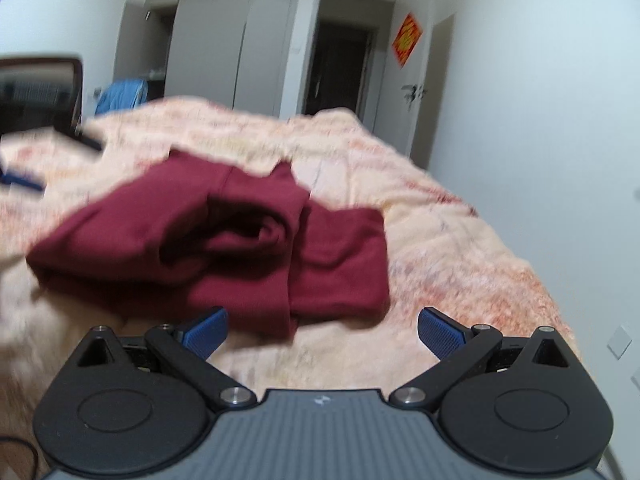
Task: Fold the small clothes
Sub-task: 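Move the right gripper to the folded red sweater bundle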
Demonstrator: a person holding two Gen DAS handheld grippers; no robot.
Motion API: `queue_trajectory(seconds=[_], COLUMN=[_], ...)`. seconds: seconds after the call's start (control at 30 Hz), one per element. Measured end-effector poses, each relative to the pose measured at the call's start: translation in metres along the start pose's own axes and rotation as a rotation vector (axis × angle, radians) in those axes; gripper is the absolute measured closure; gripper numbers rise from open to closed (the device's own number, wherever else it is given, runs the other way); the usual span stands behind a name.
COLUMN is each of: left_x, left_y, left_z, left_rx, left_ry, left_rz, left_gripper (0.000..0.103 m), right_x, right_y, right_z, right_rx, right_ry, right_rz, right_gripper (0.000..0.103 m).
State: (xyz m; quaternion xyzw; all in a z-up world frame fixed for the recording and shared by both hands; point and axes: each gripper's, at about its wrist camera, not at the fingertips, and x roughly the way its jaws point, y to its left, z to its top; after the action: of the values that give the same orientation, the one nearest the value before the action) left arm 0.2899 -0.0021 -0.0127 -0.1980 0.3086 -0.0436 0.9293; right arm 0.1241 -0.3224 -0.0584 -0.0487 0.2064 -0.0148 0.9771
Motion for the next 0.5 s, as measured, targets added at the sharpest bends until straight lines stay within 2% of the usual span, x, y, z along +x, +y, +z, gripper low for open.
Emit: queue_trajectory(seconds=[0.13,0.27,0.5], left_x=[0.007,0.014,0.015], left_y=[0.017,0.021,0.02], left_z=[-0.005,-0.013,-0.018], left_rx=[-0.027,-0.023,-0.007], left_ry=[0.037,0.072,0.072], left_rz=[0.047,0.059,0.062], left_gripper=[0.001,0.001,0.001], right_x=[-0.004,0.008,0.04], right_y=[-0.01,-0.018,-0.024], right_z=[0.009,0.022,0.039], right_rx=[0.11,0.233,0.426], right_ry=[-0.051,-0.029,0.003], right_rz=[0.061,0.168,0.338], right_gripper=[0.0,0.0,0.0])
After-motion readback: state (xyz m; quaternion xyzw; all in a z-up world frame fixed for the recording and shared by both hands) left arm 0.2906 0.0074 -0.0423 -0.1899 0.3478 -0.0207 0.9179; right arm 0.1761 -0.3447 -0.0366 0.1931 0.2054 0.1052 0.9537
